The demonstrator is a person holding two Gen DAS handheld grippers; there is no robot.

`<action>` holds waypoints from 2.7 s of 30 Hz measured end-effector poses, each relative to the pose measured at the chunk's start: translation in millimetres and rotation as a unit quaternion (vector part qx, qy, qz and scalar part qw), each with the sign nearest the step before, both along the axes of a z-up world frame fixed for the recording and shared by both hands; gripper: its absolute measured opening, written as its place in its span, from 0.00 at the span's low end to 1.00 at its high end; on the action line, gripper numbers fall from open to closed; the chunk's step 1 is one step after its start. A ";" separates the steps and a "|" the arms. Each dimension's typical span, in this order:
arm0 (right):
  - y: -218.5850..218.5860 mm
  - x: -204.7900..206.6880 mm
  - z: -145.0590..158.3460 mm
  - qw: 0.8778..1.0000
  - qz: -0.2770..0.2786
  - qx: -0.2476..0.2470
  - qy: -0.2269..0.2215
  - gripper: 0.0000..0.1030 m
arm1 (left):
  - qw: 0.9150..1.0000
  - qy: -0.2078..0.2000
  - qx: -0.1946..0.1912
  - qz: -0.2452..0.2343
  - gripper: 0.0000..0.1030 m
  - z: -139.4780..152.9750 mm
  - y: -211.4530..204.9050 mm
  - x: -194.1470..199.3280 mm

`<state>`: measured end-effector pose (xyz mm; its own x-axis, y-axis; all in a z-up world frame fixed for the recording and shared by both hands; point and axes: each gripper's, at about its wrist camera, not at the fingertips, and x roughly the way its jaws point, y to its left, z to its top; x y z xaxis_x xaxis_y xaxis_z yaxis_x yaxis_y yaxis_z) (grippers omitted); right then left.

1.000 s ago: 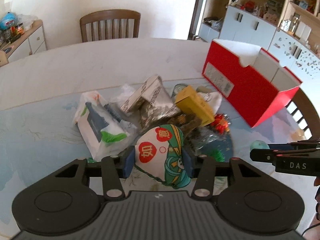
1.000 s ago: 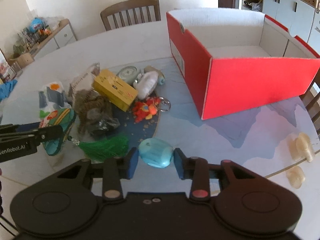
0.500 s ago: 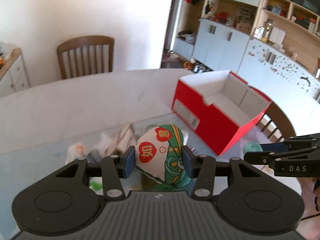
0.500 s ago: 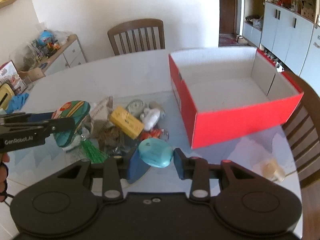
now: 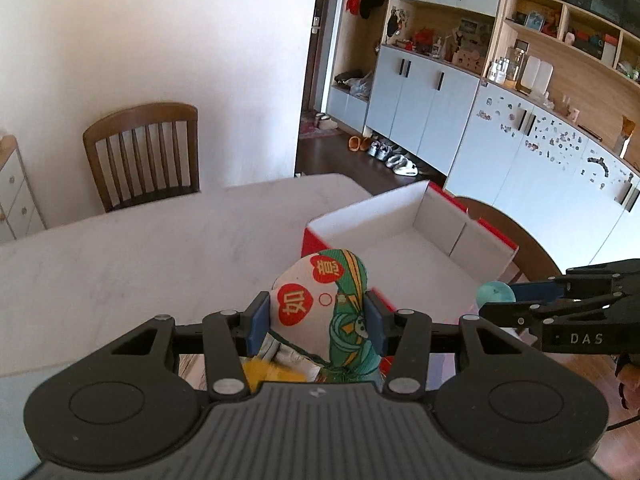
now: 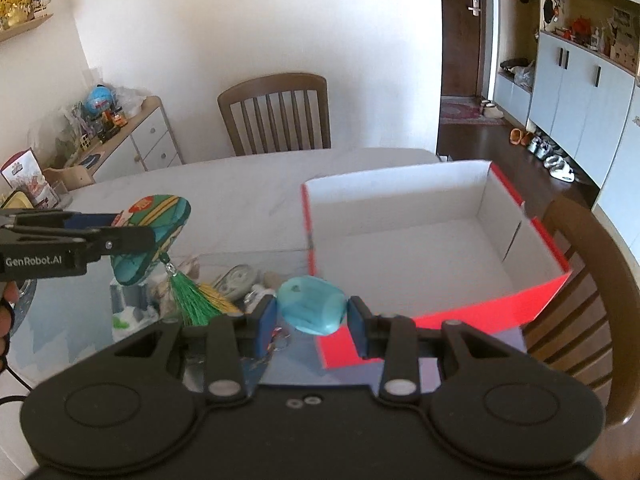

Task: Organize objects
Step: 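Carry pouch and blue soap into the red box and open both grippers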

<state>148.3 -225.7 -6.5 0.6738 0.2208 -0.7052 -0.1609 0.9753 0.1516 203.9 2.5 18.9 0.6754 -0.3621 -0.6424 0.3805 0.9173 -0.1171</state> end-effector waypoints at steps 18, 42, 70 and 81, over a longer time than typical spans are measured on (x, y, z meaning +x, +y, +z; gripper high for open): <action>-83.1 63.9 -3.5 0.999 0.031 -0.034 -0.014 0.36 | 0.999 -0.007 0.048 -0.014 0.47 5.4 -123.8 80.5; -97.1 151.0 -119.7 0.979 0.101 -0.132 0.115 0.36 | 0.981 0.104 0.166 -0.010 0.47 -118.4 -202.5 165.6; -99.8 170.0 -132.1 0.970 0.115 -0.131 0.170 0.46 | 0.972 0.154 0.179 0.006 0.64 -141.0 -205.9 178.6; -108.3 147.8 -83.9 0.984 0.091 -0.088 0.124 0.48 | 0.983 0.120 0.139 0.000 0.64 -103.5 -198.2 153.9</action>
